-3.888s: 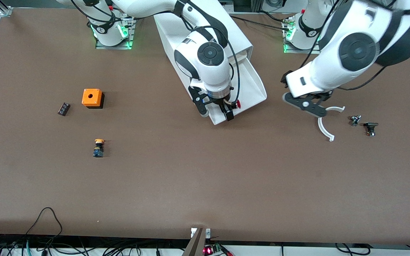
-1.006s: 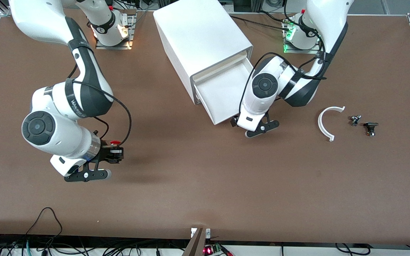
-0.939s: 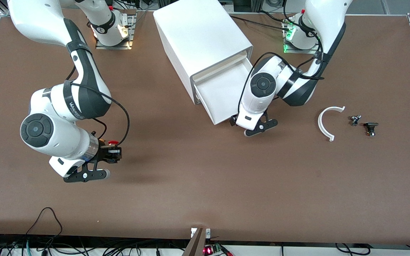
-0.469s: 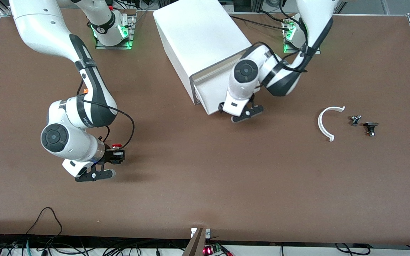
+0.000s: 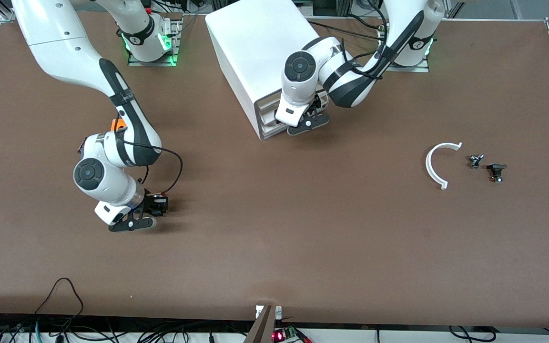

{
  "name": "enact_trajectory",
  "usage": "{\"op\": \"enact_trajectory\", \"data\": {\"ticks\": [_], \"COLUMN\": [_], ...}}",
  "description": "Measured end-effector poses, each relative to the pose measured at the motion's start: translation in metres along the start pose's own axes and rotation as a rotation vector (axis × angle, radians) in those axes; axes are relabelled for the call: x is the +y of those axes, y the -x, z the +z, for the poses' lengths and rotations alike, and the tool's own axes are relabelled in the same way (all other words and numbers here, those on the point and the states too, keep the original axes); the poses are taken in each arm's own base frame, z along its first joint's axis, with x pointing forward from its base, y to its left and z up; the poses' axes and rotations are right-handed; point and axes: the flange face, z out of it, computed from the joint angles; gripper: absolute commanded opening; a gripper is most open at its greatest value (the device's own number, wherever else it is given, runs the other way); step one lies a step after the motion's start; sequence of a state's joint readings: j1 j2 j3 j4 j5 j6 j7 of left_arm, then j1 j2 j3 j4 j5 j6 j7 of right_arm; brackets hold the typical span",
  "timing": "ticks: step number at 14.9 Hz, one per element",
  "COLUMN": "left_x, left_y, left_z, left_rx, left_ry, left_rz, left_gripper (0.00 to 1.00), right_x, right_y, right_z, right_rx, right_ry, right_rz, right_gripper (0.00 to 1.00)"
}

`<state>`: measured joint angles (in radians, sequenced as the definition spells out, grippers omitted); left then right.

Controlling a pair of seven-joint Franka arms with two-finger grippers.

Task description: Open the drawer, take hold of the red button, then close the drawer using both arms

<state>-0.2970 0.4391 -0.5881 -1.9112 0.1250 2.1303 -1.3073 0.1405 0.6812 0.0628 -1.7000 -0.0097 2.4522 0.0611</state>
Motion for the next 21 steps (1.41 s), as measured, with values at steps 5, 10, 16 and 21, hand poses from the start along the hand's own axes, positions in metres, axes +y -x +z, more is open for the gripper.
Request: {"op": "enact_trajectory", "data": {"ticks": [5, 10, 16, 21], "left_x": [0.0, -0.016, -0.081, -0.148], "left_y": [0.005, -0.035, -0.14, -0.175], "left_z": [0.001, -0.03, -0.136, -0.213], "left_rx": [-0.042, -0.057, -0.041, 0.061], "left_ry": [0.0, -0.027, 0.0, 0.016], "left_rz": [-0.02, 0.041, 0.23, 0.468], "left_gripper": [0.99, 0.99, 0.99, 0.99], "right_x": [0.008, 0.017, 0.032, 0.048], "right_y": [0.009, 0.001, -0.009, 0.013], "right_z": [0.012, -0.015, -0.128, -0.236], "right_rx": [-0.002, 0.039, 0.091, 0.073], "right_ry": [0.0, 0.001, 0.02, 0.038], "right_rz": [0.013, 0.036, 0.051, 0.071], "right_gripper": [1.0, 1.0, 1.0, 1.0]}}
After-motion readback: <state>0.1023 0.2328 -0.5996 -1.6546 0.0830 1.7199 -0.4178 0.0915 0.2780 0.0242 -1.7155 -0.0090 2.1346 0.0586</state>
